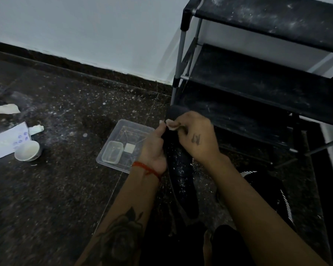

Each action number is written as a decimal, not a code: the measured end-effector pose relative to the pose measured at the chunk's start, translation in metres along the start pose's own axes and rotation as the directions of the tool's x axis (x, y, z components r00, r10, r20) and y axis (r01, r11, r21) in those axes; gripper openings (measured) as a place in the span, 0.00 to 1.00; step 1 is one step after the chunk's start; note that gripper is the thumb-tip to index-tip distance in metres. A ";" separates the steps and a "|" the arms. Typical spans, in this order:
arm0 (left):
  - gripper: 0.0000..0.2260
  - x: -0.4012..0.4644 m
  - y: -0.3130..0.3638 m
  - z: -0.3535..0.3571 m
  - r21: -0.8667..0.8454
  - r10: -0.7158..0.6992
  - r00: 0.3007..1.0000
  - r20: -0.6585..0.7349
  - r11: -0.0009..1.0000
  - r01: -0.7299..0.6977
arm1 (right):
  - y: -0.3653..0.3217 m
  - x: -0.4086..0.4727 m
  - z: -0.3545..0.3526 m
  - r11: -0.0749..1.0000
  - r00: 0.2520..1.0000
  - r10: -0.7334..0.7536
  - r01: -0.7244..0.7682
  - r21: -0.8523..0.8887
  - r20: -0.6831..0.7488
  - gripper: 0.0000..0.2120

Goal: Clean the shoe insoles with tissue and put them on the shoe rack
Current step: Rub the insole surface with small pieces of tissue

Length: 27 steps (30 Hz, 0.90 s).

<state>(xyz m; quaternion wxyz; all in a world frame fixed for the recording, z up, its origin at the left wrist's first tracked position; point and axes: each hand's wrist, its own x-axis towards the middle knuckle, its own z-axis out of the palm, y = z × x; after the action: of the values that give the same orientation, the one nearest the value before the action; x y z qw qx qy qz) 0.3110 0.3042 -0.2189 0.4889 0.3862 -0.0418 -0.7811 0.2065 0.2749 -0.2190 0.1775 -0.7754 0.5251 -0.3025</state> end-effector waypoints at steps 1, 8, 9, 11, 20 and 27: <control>0.23 0.000 0.000 0.001 0.008 -0.007 1.000 -0.003 1.000 0.007 | 0.005 0.000 -0.004 0.998 1.000 0.028 -0.029 -0.051 -0.006 0.11; 0.25 -0.001 0.001 -0.001 0.017 -0.029 0.999 0.017 0.999 0.029 | 0.003 0.008 -0.021 0.983 0.962 0.183 -0.181 0.025 -0.203 0.17; 0.25 -0.002 0.001 0.000 0.029 -0.011 1.000 0.018 1.000 0.010 | -0.003 0.007 -0.017 0.991 0.976 0.130 -0.122 0.056 -0.173 0.16; 0.23 -0.001 -0.001 0.000 0.027 0.031 0.999 0.010 0.999 -0.031 | -0.013 0.000 -0.004 0.995 0.998 0.042 -0.038 0.091 -0.049 0.13; 0.25 0.000 0.000 -0.001 0.031 0.007 1.000 -0.018 0.999 -0.007 | 0.023 0.002 -0.016 0.979 0.988 0.153 -0.149 -0.137 0.021 0.09; 0.28 0.004 0.001 -0.002 0.017 0.065 0.996 -0.060 0.998 -0.064 | -0.014 0.001 -0.008 0.989 0.999 0.044 -0.044 0.141 0.007 0.09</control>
<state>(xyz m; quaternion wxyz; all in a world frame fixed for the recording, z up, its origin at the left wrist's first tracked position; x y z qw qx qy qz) 0.3120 0.3013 -0.2224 0.5122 0.4115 -0.0453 -0.7525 0.2109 0.2800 -0.2047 0.2395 -0.7496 0.5191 -0.3335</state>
